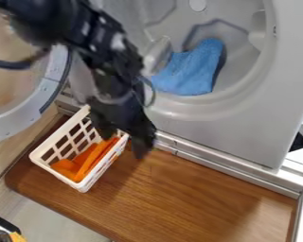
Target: Take an orange cloth from the basket and put it in the washing machine
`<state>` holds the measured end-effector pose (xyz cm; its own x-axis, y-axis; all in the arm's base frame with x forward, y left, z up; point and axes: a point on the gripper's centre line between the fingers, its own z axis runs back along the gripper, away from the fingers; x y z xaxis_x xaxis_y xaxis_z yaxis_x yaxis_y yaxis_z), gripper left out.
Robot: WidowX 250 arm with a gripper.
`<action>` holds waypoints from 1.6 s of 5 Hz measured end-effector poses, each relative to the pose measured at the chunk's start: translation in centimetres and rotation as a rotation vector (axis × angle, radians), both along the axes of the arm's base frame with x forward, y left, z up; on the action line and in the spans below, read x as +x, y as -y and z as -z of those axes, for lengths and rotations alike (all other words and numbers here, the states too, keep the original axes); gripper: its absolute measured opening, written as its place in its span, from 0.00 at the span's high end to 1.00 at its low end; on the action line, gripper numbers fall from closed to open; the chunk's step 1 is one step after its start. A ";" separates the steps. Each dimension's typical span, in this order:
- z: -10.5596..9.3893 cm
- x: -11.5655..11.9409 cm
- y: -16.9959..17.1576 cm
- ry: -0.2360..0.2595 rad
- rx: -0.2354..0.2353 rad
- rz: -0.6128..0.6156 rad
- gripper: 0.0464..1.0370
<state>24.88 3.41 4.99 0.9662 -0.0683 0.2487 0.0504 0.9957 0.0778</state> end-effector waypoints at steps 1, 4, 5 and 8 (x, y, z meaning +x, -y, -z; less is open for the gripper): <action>-0.5 0.2 -2.7 0.020 0.015 -0.065 0.04; 4.3 1.7 -6.2 -0.094 -0.001 -0.148 0.04; 5.2 2.2 -6.6 -0.118 0.009 -0.149 0.04; 7.2 2.6 -6.7 -0.175 -0.008 -0.158 0.04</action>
